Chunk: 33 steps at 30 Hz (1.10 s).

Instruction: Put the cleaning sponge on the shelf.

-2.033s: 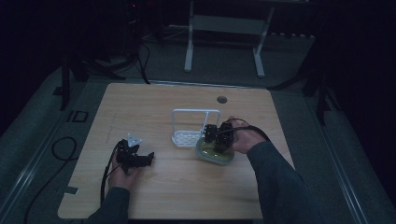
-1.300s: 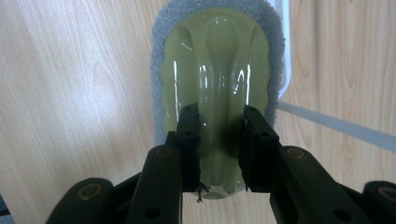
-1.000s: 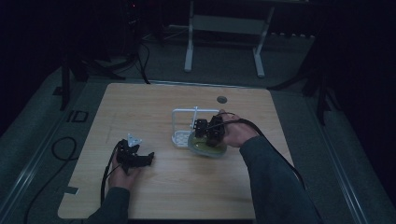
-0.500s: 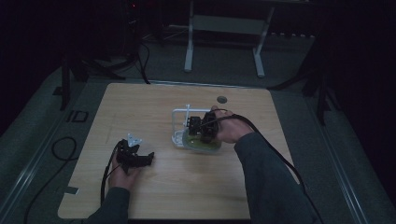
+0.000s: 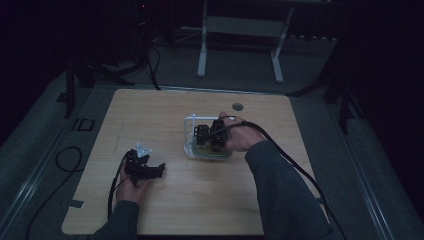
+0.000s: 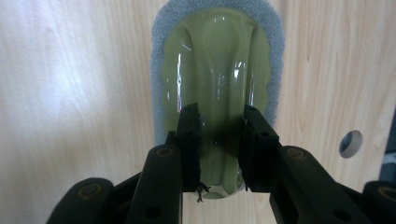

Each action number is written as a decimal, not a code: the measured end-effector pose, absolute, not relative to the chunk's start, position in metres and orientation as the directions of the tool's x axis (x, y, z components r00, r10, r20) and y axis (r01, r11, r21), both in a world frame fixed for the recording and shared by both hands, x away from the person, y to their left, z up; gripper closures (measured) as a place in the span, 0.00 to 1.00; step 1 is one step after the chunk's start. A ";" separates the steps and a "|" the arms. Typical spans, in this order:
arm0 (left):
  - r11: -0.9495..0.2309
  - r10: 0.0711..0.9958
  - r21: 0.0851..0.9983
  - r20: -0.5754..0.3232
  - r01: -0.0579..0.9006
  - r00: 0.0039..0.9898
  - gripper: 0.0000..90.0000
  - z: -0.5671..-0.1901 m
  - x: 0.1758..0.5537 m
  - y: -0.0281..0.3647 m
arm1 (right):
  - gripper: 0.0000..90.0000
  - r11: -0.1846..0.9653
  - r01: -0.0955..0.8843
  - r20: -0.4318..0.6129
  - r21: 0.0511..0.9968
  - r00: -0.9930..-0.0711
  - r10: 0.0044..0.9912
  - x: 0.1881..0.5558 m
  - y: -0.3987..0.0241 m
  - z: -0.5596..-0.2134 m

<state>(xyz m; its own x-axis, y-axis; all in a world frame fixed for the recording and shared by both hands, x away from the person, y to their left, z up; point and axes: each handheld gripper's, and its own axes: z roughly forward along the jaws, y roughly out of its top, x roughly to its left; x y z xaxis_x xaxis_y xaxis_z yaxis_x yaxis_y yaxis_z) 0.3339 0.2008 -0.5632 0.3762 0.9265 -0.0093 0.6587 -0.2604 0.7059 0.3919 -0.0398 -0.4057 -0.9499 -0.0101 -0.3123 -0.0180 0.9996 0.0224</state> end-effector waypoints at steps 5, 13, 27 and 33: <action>-0.260 0.927 0.706 -0.010 0.659 0.376 0.13 -0.563 0.334 0.201 | 0.80 0.999 -0.020 -0.314 0.034 -0.950 -0.009 0.393 -0.037 -0.407; -0.260 0.927 0.706 -0.009 0.659 0.376 0.13 -0.563 0.334 0.201 | 0.80 0.999 -0.029 -0.325 0.018 -0.945 -0.021 0.396 -0.034 -0.414; -0.260 0.927 0.707 -0.009 0.658 0.376 0.13 -0.563 0.334 0.201 | 0.80 0.999 -0.036 -0.344 -0.024 -0.938 -0.042 0.399 -0.025 -0.433; -0.259 0.927 0.707 -0.010 0.658 0.375 0.13 -0.563 0.334 0.201 | 0.80 0.998 -0.039 -0.354 -0.042 -0.934 -0.051 0.402 -0.019 -0.444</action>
<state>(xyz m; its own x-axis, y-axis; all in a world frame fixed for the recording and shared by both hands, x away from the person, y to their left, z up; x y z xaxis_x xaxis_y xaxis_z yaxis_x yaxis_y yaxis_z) 0.3339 0.2007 -0.5634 0.3749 0.9270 -0.0095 0.6578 -0.2588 0.7074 0.4017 -0.0194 -0.4437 -0.9338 -0.0514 -0.3542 -0.0388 0.9983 -0.0425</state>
